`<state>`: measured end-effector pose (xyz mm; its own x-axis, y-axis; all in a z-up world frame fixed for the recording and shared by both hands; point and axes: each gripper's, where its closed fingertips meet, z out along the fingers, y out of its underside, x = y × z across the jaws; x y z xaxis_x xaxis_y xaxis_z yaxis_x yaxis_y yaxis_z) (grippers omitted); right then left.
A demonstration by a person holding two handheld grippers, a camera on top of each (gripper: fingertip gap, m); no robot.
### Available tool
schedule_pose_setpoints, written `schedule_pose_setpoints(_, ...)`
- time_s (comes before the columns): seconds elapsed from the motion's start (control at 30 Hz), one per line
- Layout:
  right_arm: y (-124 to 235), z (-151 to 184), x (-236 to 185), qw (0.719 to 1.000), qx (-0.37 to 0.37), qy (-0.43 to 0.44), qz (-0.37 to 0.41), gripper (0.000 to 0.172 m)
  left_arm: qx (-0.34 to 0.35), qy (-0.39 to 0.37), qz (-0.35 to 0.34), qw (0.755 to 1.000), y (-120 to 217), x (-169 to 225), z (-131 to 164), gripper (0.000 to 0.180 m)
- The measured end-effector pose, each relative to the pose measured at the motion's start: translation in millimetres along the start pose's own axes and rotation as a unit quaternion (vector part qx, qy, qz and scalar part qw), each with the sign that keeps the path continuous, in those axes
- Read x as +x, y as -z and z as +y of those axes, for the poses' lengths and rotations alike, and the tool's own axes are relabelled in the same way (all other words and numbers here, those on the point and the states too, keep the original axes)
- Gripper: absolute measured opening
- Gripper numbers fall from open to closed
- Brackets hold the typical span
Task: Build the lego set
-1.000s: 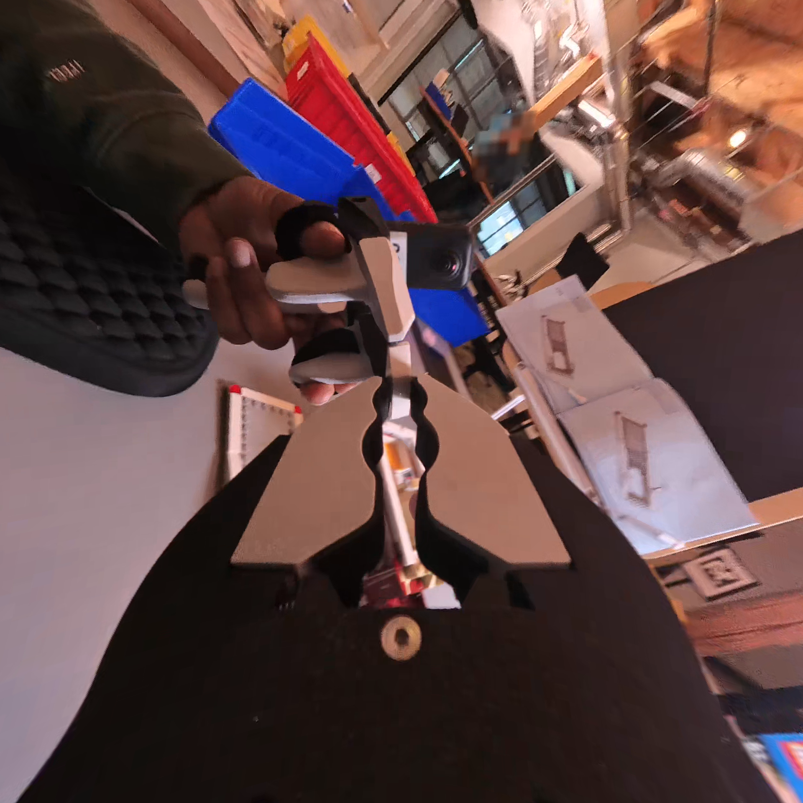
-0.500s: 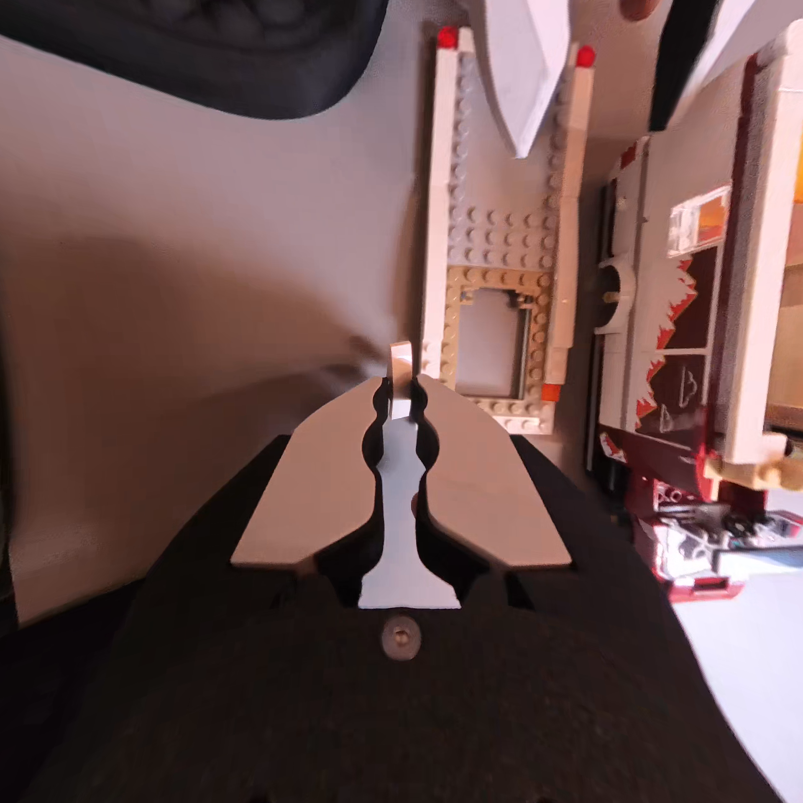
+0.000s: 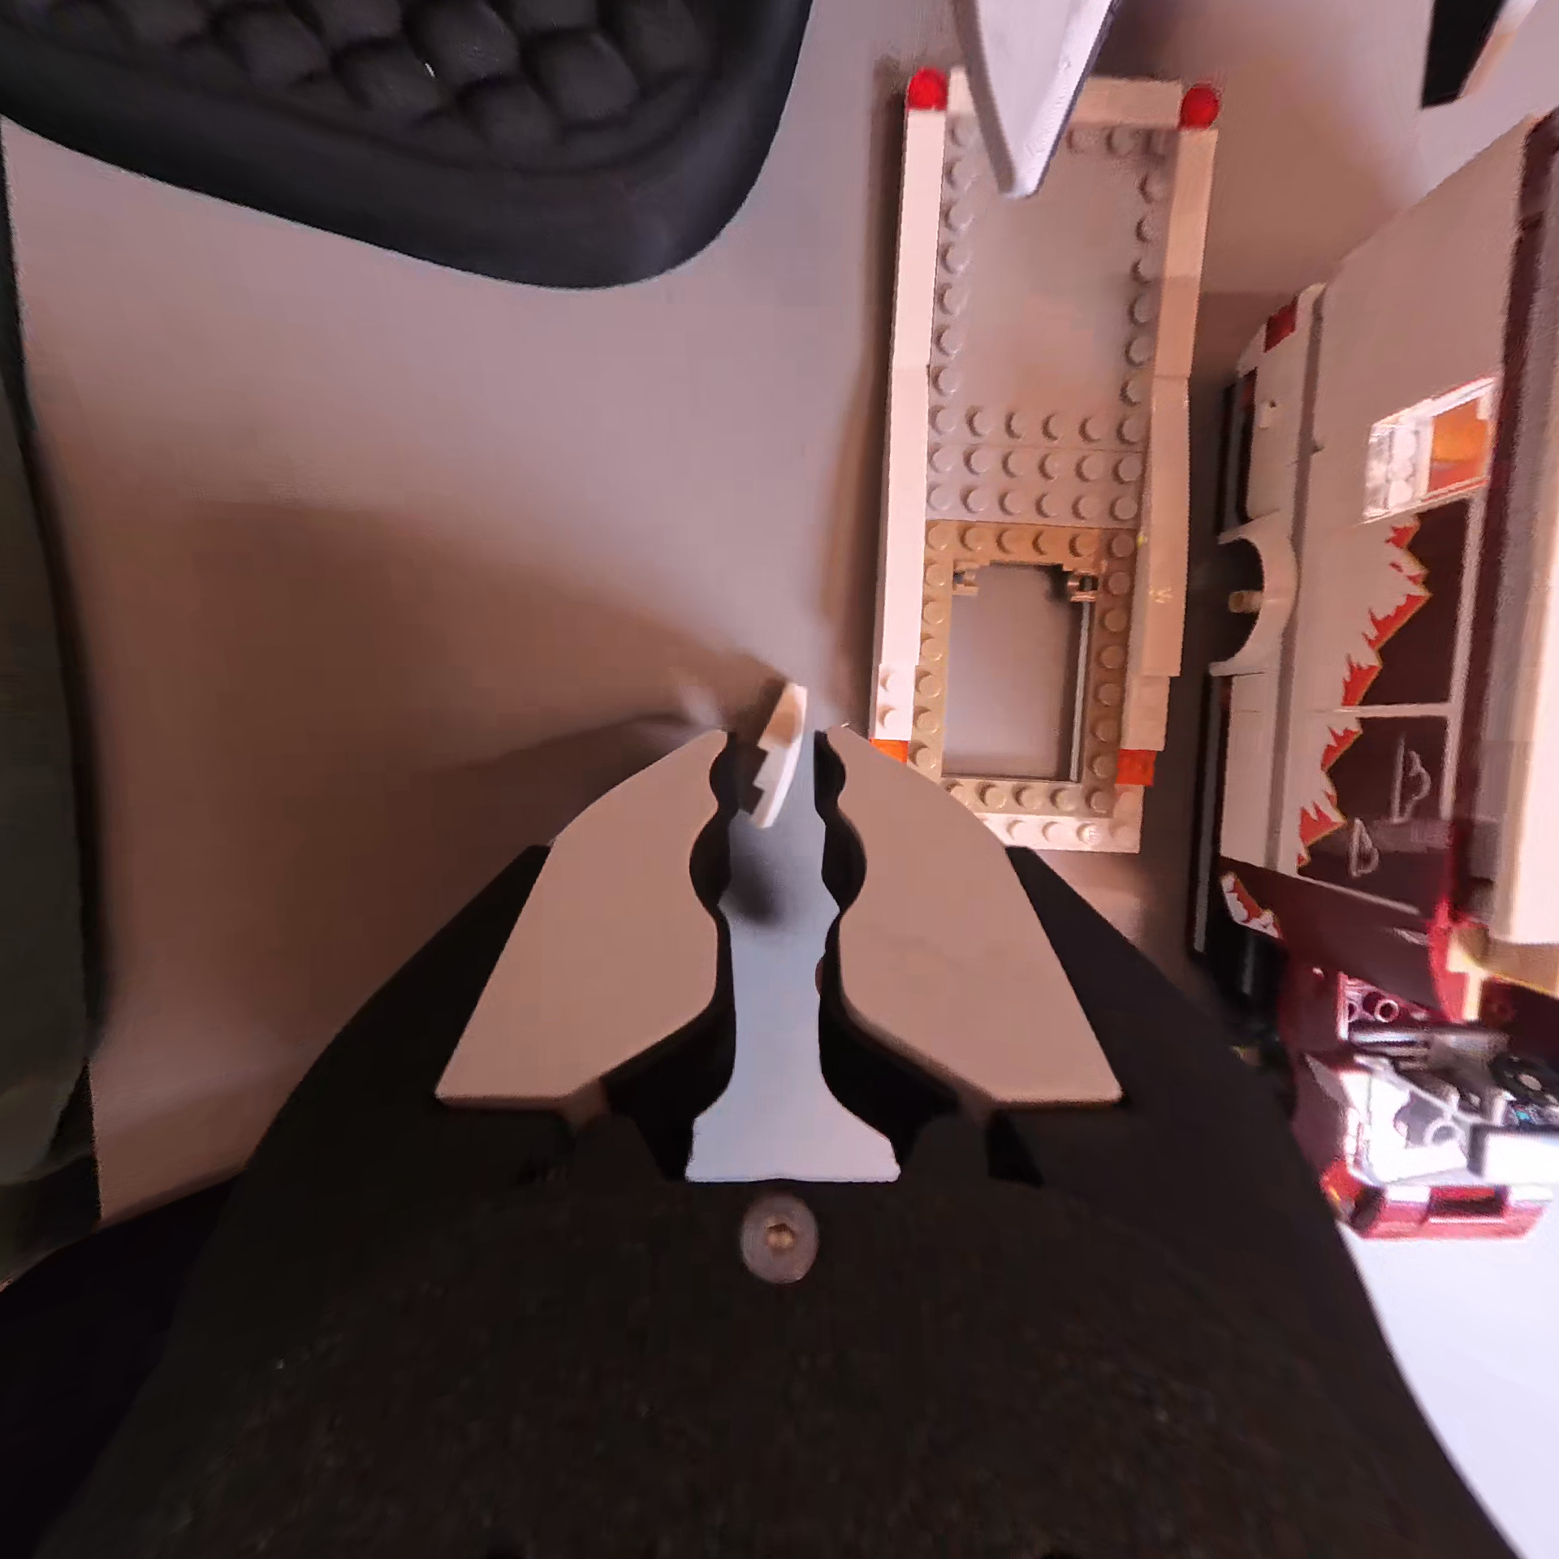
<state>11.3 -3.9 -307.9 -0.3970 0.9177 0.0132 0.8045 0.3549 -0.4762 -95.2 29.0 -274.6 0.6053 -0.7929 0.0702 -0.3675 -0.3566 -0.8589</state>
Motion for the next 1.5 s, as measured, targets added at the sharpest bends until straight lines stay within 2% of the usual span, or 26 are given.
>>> schedule_pose_setpoints(0.1, 14, -7, 5, 0.998, 0.055, 0.001, 0.016, 0.018, -0.013, 0.018, -0.004, 1.0, 5, -8, 8, 0.07)
schedule_pose_setpoints(0.23, 48, -13, 36, 0.982, 0.169, -0.003, 0.087, 0.02, -0.038, 0.029, 0.0, 0.999, 7, -9, 20, 0.078)
schedule_pose_setpoints(0.33, 82, -10, 68, 0.949, 0.272, -0.027, 0.154, 0.02, -0.059, 0.032, 0.017, 0.998, 4, -3, 28, 0.084)
schedule_pose_setpoints(0.43, 112, 6, 100, 0.911, 0.341, -0.057, 0.226, 0.021, -0.083, 0.036, 0.036, 0.995, 0, 3, 37, 0.089)
schedule_pose_setpoints(0.57, 134, 36, 127, 0.876, 0.372, -0.093, 0.291, 0.021, -0.093, 0.016, 0.017, 0.995, -5, 0, 40, 0.082)
schedule_pose_setpoints(0.63, 136, 46, 135, 0.872, 0.367, -0.108, 0.305, 0.021, -0.095, -0.001, 0.009, 0.995, -6, 0, 41, 0.076)
schedule_pose_setpoints(0.87, 124, 53, 137, 0.885, 0.339, -0.11, 0.299, 0.022, -0.093, -0.024, 0.003, 0.995, -5, 3, 38, 0.055)
schedule_pose_setpoints(1.1, 129, 75, 148, 0.886, 0.323, -0.137, 0.302, 0.022, -0.102, -0.038, 0.012, 0.994, 1, 7, 38, 0.054)
schedule_pose_setpoints(1.13, 129, 76, 148, 0.888, 0.32, -0.137, 0.299, 0.022, -0.095, -0.039, 0.014, 0.995, 1, 8, 35, 0.059)
schedule_pose_setpoints(1.27, 122, 82, 137, 0.915, 0.278, -0.127, 0.263, 0.023, -0.091, -0.041, 0.009, 0.995, -2, 7, 34, 0.077)
schedule_pose_setpoints(1.5, 107, 127, 110, 0.958, 0.158, -0.173, 0.163, 0.024, -0.12, -0.046, 0.008, 0.992, -7, 9, 45, 0.07)
